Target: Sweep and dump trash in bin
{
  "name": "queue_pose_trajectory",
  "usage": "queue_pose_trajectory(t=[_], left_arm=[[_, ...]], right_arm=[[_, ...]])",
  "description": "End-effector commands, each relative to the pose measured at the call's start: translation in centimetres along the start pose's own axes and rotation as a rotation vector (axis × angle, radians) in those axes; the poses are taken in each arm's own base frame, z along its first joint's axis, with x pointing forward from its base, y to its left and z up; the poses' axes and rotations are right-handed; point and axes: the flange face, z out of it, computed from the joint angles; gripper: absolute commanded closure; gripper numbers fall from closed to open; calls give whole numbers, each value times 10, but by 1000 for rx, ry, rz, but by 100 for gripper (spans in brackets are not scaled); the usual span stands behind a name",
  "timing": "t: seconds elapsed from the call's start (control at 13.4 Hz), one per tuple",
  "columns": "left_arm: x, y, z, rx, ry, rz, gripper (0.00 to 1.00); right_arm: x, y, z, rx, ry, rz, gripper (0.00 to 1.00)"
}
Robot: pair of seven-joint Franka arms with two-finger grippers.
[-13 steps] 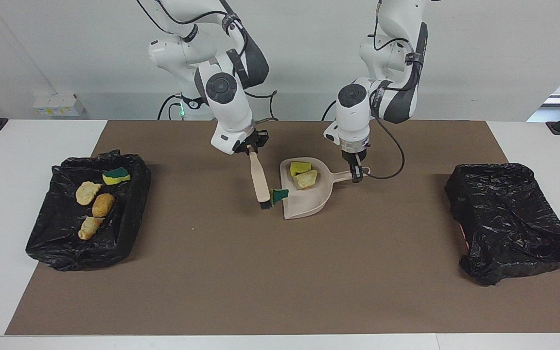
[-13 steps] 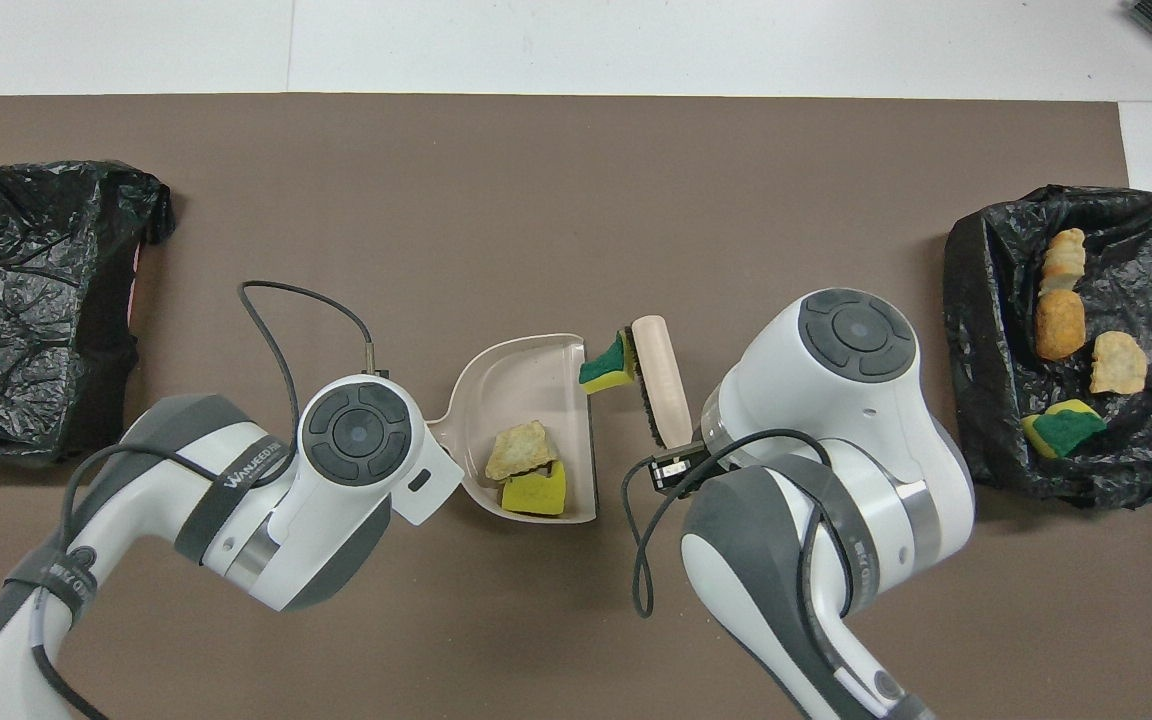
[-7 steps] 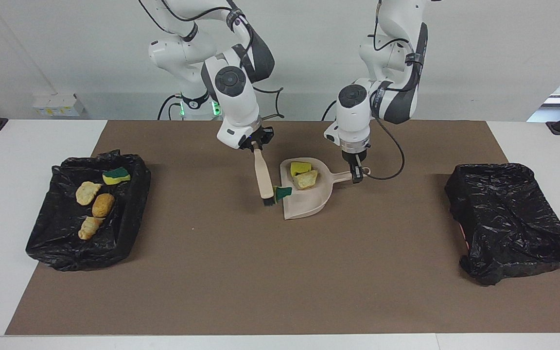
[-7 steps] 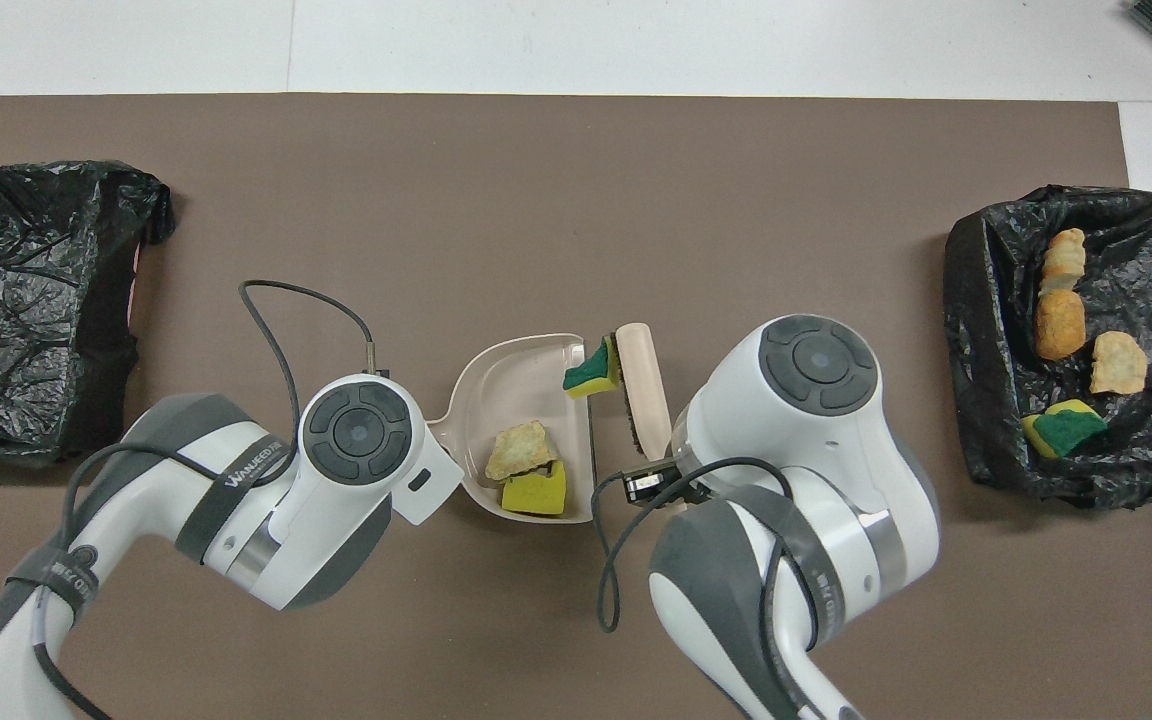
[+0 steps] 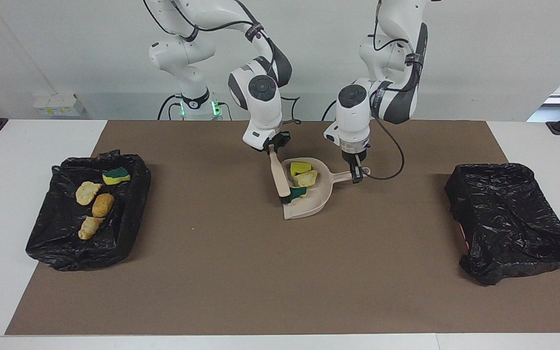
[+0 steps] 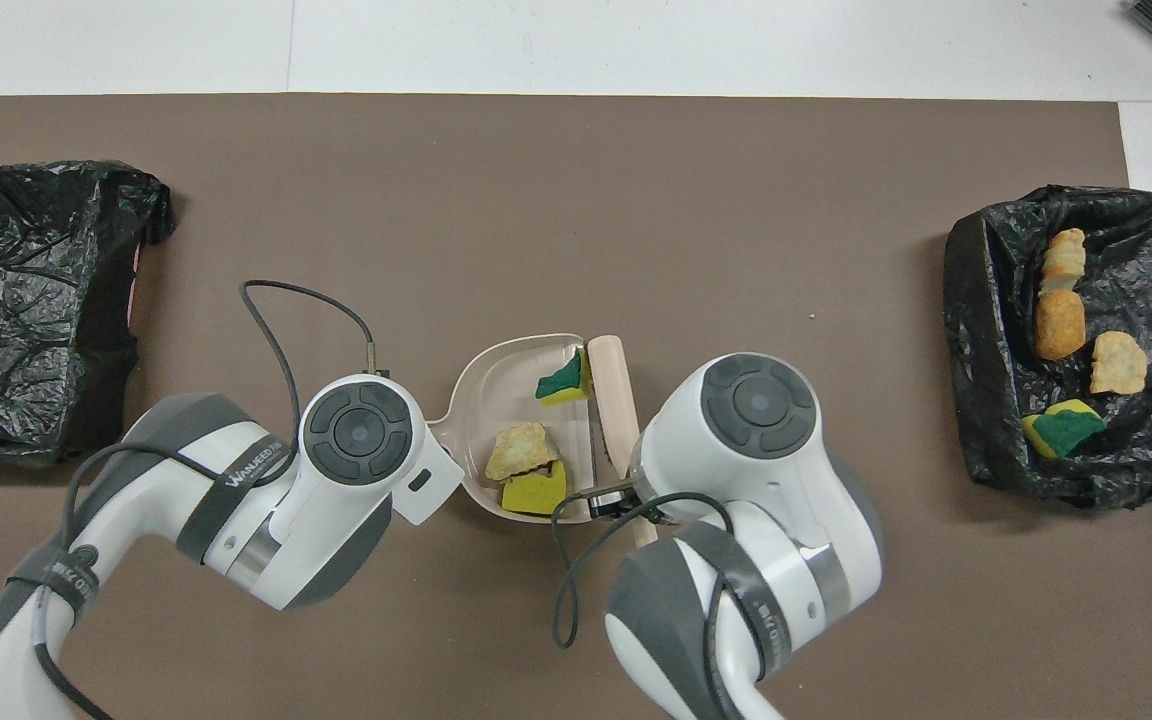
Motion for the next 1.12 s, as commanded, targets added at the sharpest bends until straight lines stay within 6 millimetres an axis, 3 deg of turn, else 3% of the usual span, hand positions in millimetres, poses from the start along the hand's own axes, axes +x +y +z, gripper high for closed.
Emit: queue_pose_trajectory(t=[0.0, 0.22, 0.52, 0.75, 1.04], left_arm=[[3, 2, -1, 8, 9, 3, 100], [2, 2, -1, 6, 9, 1, 100], [0, 1, 1, 4, 8, 1, 100], [0, 1, 1, 4, 8, -1, 100], [-1, 3, 3, -1, 7, 1, 100]], right_arm=[[-6, 10, -2, -105, 39, -50, 100], [-8, 16, -3, -167, 39, -73, 100], [-10, 11, -8, -236, 58, -96, 100], [-11, -10, -18, -209, 83, -42, 100], [-23, -53, -30, -33, 48, 32, 100]])
